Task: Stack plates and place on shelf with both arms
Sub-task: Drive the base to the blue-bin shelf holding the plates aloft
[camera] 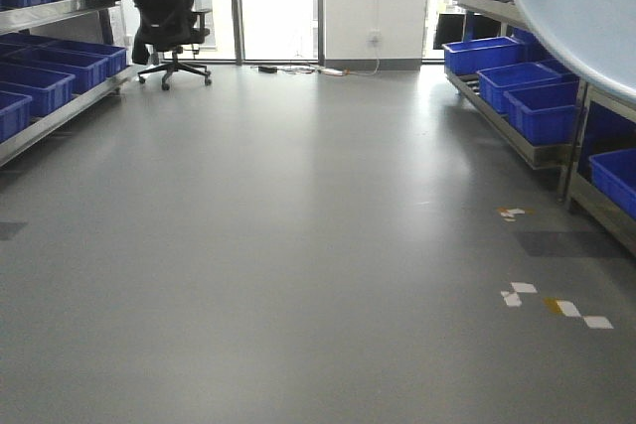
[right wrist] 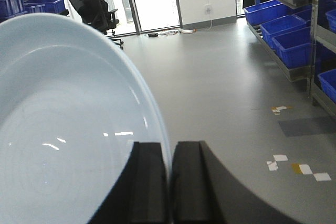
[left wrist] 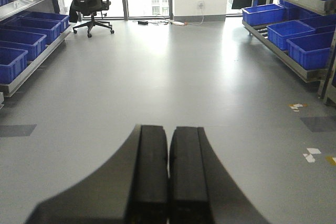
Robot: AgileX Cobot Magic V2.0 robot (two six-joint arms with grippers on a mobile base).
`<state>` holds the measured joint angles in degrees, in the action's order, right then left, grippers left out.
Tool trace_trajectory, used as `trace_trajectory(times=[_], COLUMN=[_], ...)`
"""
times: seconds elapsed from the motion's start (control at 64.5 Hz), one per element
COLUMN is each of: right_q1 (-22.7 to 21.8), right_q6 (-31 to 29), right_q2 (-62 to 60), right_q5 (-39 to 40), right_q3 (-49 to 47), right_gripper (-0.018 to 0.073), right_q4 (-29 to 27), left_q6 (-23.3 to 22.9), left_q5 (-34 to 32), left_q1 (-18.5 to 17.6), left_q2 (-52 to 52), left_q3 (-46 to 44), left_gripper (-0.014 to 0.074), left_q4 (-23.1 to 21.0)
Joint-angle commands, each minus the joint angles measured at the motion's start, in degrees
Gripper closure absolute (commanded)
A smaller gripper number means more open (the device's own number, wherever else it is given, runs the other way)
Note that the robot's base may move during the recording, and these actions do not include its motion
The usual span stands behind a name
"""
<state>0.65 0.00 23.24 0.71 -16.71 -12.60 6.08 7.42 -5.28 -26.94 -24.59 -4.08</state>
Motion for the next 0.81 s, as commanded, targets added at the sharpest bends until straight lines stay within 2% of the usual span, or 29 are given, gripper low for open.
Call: trace_trajectory(times=[0.0,0.79], right_q1=[-0.38,-0.38], right_q6=[0.00,0.00], right_q2=[0.16,0.16], right_q5=[5.82,5.82], right_q3=[-1.93,-1.93], right_gripper=[0.0502,0.0502], right_q4=[-0.29,-0.29], left_q6=[-0.35,-0.35], left_q5=[-4.86,-4.86], left_q1=[0.00,0.00], left_q2=[-0.27,-0.27], left_q3=[-1.67,-1.67], left_gripper=[0.0514,0.0514], left_q4=[-0.55,-0.55])
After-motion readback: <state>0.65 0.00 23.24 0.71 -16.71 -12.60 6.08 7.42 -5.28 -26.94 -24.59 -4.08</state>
